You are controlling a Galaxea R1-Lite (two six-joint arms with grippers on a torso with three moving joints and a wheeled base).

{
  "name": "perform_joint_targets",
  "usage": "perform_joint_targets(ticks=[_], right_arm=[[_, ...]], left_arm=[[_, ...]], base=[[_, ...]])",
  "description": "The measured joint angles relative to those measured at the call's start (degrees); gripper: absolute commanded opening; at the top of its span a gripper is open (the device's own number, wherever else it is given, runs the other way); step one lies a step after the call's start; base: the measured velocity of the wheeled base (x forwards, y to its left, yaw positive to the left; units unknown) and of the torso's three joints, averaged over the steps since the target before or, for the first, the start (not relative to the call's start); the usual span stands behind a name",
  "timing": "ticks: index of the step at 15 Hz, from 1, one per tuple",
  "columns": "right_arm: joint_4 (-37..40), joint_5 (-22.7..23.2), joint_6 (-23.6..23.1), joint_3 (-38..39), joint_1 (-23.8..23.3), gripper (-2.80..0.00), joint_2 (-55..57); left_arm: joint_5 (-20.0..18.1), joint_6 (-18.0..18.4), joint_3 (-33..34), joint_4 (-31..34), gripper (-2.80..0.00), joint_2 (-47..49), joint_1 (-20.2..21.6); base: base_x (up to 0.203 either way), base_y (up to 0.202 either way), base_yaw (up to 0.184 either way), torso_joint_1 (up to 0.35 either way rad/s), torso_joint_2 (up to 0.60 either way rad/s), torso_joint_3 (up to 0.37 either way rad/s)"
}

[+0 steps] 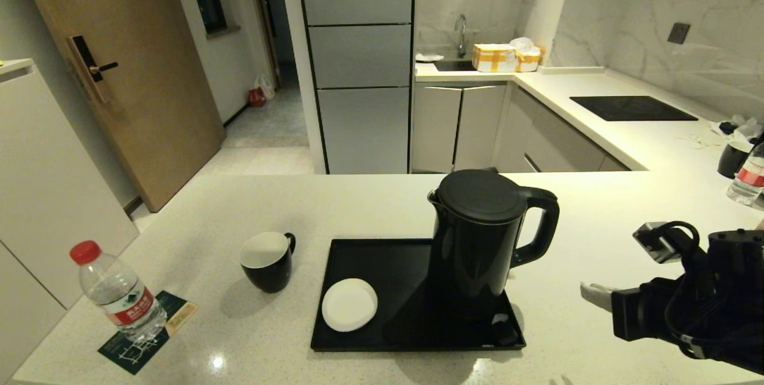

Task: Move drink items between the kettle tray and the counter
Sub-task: Pick up the kettle

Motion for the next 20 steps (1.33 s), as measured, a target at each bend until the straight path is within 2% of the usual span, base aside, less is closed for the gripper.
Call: perform_joint_targets(ticks=[1, 3, 8, 15, 20], right_arm=[[-0.8, -2.0, 0.5, -0.1, 1.5, 0.00, 1.0], [-2.9, -2.9, 0.8, -0.7, 2.6, 0.00, 2.7], [-14.5, -5.4, 1.5, -0.9, 3.0, 0.00, 9.6], [-39.5, -12.8, 1.5, -4.4, 3.0, 0.00, 28.3], [-40.5, -13.2, 1.5, -6.6, 3.0, 0.00, 30.6]], left_arm=[[0.0, 0.0, 0.0, 0.0, -2.80, 0.0, 0.0], [0.0, 0.0, 0.0, 0.0, -2.80, 0.0, 0.0], [0.0, 0.0, 0.0, 0.0, -2.80, 0.0, 0.0], [0.0, 0.0, 0.0, 0.0, -2.80, 0.0, 0.0], [0.0, 0.0, 0.0, 0.0, -2.80, 0.0, 0.0]], base=[[0.000, 0.000, 0.000, 0.000, 0.00, 0.000], [0.000, 0.000, 0.000, 0.000, 0.00, 0.000], [0.000, 0.000, 0.000, 0.000, 0.00, 0.000], [0.000, 0.000, 0.000, 0.000, 0.00, 0.000], [0.000, 0.000, 0.000, 0.000, 0.00, 0.000]])
